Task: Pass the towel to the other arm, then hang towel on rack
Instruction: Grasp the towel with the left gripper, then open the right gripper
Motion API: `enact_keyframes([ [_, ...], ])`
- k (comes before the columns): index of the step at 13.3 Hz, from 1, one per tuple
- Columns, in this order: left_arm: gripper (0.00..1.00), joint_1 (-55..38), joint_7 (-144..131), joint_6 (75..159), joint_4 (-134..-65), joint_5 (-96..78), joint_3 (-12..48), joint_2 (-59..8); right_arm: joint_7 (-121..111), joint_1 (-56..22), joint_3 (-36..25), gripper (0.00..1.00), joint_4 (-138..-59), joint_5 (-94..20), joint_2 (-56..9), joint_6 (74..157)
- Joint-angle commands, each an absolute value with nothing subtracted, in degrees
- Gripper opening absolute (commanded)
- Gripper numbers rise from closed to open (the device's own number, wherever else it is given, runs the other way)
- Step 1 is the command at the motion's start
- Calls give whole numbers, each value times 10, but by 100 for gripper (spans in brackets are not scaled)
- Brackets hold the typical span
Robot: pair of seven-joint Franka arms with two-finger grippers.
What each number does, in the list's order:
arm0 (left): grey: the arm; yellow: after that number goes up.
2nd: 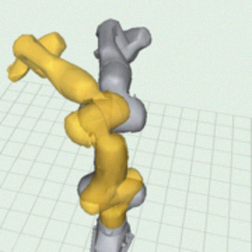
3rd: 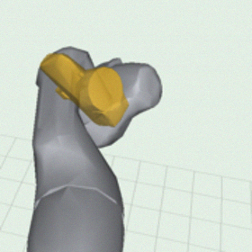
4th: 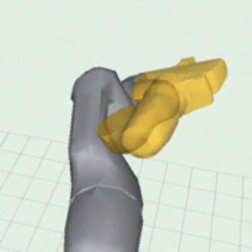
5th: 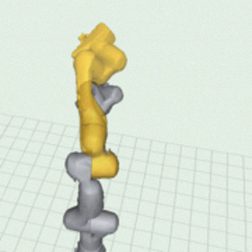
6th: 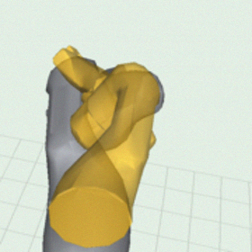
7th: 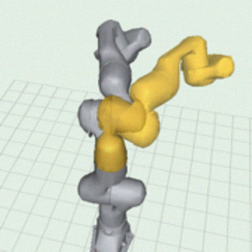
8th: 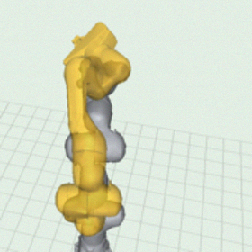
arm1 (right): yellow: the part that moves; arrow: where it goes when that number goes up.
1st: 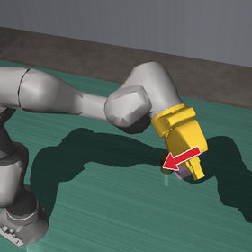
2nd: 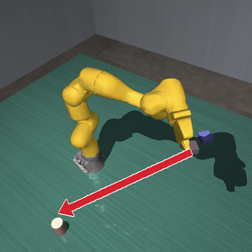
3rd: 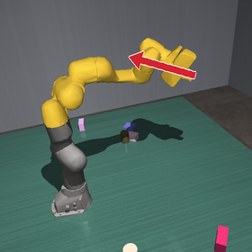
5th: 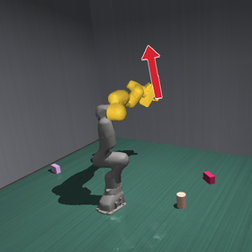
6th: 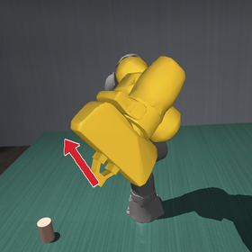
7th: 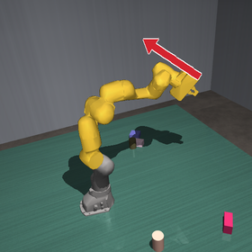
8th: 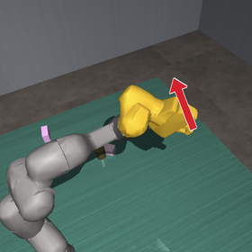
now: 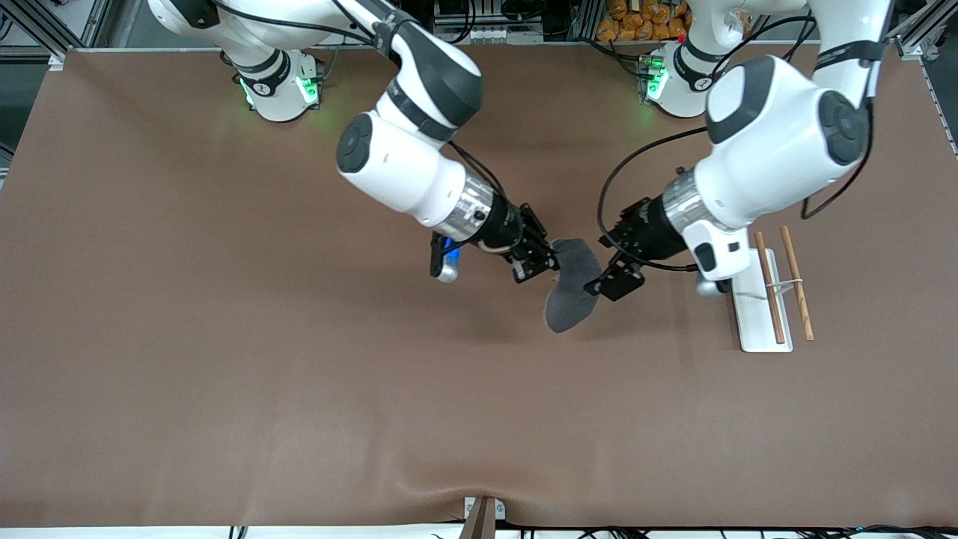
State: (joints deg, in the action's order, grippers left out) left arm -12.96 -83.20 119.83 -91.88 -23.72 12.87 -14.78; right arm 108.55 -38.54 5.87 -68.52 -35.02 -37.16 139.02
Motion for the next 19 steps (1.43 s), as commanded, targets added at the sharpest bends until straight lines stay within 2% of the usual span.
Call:
enact_keyframes([
  [1,100,-136,-858,1204,-908,-237,126,-162,1107,-389,56,0,-671,-361,-381,1395],
  [8,100,-139,-882,1198,-914,-236,127,-167,1107,-387,56,0,-671,-362,-380,1394],
  [9,96,-139,-882,1198,-914,-236,126,-167,1107,-387,56,0,-671,-362,-378,1391],
  [10,85,-139,-882,1198,-913,-236,127,-167,1107,-386,56,0,-671,-362,-378,1390],
  [11,70,-139,-882,1198,-913,-237,127,-167,1107,-385,56,0,-671,-362,-378,1390],
  [13,25,-139,-897,1198,-913,-236,127,-167,1107,-385,56,0,-671,-362,-377,1390],
  [14,10,-140,-901,1198,-912,-236,127,-167,1107,-385,56,0,-671,-362,-377,1389],
  [15,0,-140,-900,1198,-912,-236,126,-167,1107,-385,56,0,-671,-361,-377,1389],
  [19,0,-139,-891,1198,-910,-224,126,-167,1105,-382,56,0,-672,-361,-377,1389],
])
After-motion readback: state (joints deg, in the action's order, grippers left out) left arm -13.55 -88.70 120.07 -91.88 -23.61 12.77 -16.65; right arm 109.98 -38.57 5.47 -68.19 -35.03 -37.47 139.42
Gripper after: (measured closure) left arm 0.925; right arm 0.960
